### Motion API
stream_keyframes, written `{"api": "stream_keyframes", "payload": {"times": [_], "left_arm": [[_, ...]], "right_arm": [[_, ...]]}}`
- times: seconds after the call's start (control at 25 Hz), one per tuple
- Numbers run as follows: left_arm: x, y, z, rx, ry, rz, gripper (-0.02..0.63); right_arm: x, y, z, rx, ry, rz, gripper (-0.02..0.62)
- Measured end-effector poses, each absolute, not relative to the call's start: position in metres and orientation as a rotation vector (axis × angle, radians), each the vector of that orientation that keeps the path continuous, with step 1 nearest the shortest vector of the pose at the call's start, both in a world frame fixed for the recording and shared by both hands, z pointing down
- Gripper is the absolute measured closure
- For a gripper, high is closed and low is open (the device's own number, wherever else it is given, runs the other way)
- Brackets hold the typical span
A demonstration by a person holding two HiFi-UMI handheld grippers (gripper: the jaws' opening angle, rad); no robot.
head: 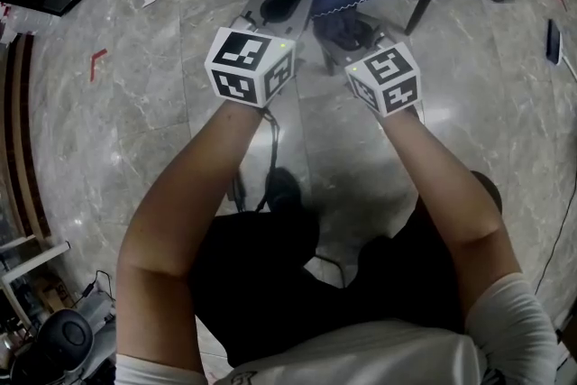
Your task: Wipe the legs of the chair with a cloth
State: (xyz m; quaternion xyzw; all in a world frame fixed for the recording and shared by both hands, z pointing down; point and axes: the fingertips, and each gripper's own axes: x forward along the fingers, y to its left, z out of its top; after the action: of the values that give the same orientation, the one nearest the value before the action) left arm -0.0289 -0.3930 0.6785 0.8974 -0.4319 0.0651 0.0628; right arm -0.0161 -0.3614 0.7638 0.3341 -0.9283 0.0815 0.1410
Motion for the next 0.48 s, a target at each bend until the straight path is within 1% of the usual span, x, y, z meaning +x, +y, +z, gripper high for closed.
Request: {"api": "stream_keyframes", "payload": {"times": [0.48], "left_arm": [[-0.0283,-0.392,0.6793,2.718,-1.301,0.193,0.6]], "right_arm": [[-0.0151,-0.3612,0.7642,0.988,-2.686,0.243,0.433]]}}
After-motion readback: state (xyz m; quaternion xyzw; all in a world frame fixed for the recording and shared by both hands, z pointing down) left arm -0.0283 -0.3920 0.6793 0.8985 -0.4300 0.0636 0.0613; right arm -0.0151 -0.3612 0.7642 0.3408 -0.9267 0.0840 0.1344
